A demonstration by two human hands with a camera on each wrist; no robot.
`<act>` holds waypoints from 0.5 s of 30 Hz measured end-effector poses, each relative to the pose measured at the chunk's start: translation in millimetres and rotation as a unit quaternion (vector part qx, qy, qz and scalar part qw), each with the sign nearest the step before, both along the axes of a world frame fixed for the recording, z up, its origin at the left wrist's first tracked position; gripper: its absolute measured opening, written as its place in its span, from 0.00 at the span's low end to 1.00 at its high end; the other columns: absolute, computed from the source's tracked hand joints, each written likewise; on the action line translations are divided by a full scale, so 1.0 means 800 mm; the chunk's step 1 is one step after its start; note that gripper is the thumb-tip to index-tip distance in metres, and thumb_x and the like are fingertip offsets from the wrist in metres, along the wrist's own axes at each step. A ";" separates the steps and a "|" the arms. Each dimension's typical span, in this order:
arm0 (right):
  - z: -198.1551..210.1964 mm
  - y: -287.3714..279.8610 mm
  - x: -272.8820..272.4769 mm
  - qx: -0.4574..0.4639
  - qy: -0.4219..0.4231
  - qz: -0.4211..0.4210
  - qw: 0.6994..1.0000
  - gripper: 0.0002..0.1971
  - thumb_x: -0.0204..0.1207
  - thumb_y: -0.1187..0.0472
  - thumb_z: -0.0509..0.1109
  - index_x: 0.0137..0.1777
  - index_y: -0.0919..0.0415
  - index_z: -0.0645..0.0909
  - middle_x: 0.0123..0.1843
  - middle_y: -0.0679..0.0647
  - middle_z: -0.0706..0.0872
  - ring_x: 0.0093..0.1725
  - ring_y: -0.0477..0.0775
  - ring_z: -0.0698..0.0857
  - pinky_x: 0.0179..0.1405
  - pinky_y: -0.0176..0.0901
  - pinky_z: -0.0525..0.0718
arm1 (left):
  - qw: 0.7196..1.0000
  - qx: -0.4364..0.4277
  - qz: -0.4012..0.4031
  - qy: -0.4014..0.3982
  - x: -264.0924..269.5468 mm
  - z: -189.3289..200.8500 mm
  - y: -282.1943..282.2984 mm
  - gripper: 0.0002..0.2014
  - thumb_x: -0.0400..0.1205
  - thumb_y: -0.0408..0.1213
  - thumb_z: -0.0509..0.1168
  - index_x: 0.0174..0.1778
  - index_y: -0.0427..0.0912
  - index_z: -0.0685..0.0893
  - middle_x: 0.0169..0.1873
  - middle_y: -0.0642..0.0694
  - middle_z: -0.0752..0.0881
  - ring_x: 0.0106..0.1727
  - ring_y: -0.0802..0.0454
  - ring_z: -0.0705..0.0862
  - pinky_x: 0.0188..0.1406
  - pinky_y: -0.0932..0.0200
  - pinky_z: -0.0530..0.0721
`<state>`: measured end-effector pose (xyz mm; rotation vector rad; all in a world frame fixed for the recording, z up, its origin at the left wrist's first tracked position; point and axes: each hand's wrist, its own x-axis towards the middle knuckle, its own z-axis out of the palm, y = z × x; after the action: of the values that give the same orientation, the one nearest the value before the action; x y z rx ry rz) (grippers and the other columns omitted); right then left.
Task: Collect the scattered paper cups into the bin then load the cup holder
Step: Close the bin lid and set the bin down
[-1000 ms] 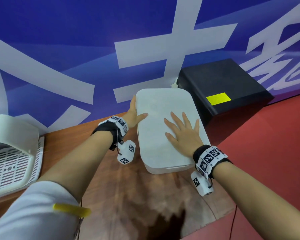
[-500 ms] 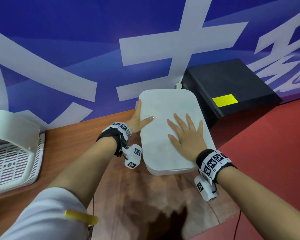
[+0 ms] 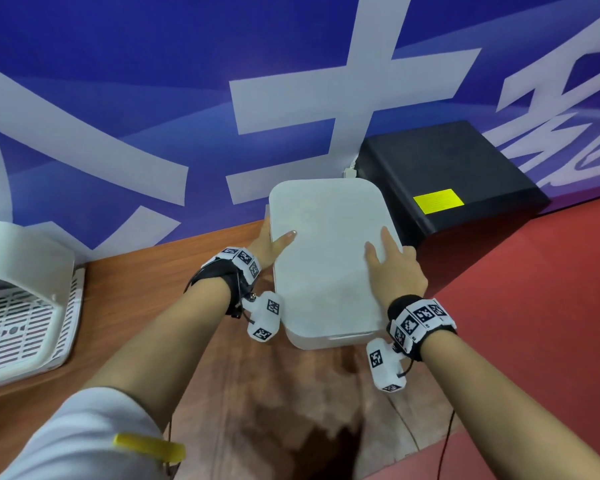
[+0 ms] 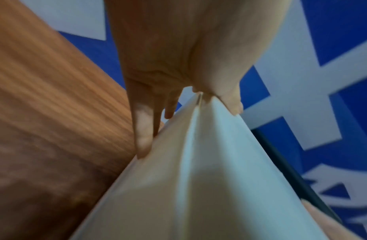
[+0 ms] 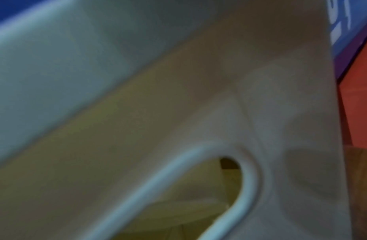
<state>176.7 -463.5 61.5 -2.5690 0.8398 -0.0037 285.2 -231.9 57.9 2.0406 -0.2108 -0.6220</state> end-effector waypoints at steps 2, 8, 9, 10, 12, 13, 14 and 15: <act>0.002 -0.001 0.000 -0.010 -0.011 0.000 1.000 0.28 0.79 0.32 0.50 0.80 0.31 0.56 0.65 0.57 0.72 0.57 0.64 0.82 0.52 0.52 0.76 | 0.998 0.057 0.017 -0.001 -0.006 0.001 -0.005 0.37 0.85 0.58 0.52 0.85 0.47 0.46 0.79 0.42 0.67 0.76 0.41 0.71 0.71 0.54 0.67; 0.010 0.001 -0.002 -0.012 -0.017 0.017 1.000 0.28 0.80 0.34 0.53 0.80 0.35 0.61 0.64 0.58 0.68 0.48 0.65 0.84 0.48 0.49 0.77 | 0.988 0.154 0.011 -0.024 -0.012 0.020 -0.008 0.30 0.86 0.58 0.47 0.68 0.37 0.78 0.56 0.35 0.86 0.52 0.37 0.84 0.47 0.53 0.79; 0.011 0.000 -0.001 -0.006 -0.021 0.016 1.000 0.28 0.80 0.34 0.54 0.79 0.35 0.62 0.63 0.57 0.68 0.48 0.66 0.84 0.50 0.50 0.78 | 0.989 0.141 0.017 -0.028 -0.014 0.021 -0.008 0.29 0.87 0.57 0.47 0.68 0.37 0.79 0.57 0.35 0.86 0.50 0.39 0.84 0.46 0.54 0.78; 0.011 -0.002 0.000 -0.002 -0.023 0.016 1.000 0.28 0.79 0.33 0.54 0.79 0.35 0.63 0.62 0.57 0.68 0.48 0.66 0.84 0.51 0.50 0.78 | 0.990 0.133 0.026 -0.037 -0.016 0.019 -0.008 0.29 0.87 0.57 0.48 0.69 0.38 0.79 0.58 0.35 0.86 0.52 0.39 0.83 0.47 0.55 0.76; 0.011 -0.004 0.000 -0.002 -0.024 0.018 1.000 0.27 0.79 0.33 0.54 0.79 0.35 0.64 0.61 0.57 0.68 0.49 0.67 0.84 0.51 0.50 0.78 | 0.990 0.121 0.035 -0.057 -0.022 0.016 -0.008 0.27 0.87 0.55 0.49 0.72 0.40 0.76 0.63 0.38 0.84 0.60 0.39 0.82 0.51 0.59 0.72; 0.011 -0.005 0.000 -0.003 -0.024 0.021 0.999 0.27 0.79 0.33 0.55 0.79 0.35 0.64 0.60 0.57 0.69 0.49 0.67 0.84 0.51 0.50 0.78 | 0.991 0.115 0.036 -0.057 -0.023 0.014 -0.008 0.26 0.87 0.55 0.50 0.73 0.41 0.75 0.65 0.39 0.83 0.63 0.39 0.81 0.52 0.59 0.71; 0.012 -0.006 0.000 -0.002 -0.025 0.021 0.999 0.27 0.79 0.34 0.55 0.79 0.35 0.64 0.59 0.58 0.69 0.49 0.67 0.84 0.51 0.50 0.78 | 0.992 0.108 0.036 -0.050 -0.023 0.012 -0.007 0.26 0.87 0.54 0.50 0.74 0.41 0.74 0.67 0.39 0.82 0.65 0.39 0.80 0.53 0.60 0.71; 0.012 -0.007 0.000 0.001 -0.025 0.020 0.999 0.27 0.79 0.34 0.55 0.79 0.35 0.64 0.59 0.58 0.69 0.49 0.67 0.83 0.51 0.50 0.78 | 0.993 0.101 0.031 -0.045 -0.024 0.013 -0.007 0.26 0.87 0.54 0.51 0.75 0.42 0.73 0.68 0.40 0.81 0.67 0.40 0.79 0.55 0.60 0.71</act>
<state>176.4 -469.3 71.2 -2.5715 0.7682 -0.0553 266.4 -237.7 68.2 2.2631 -0.1408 -0.5295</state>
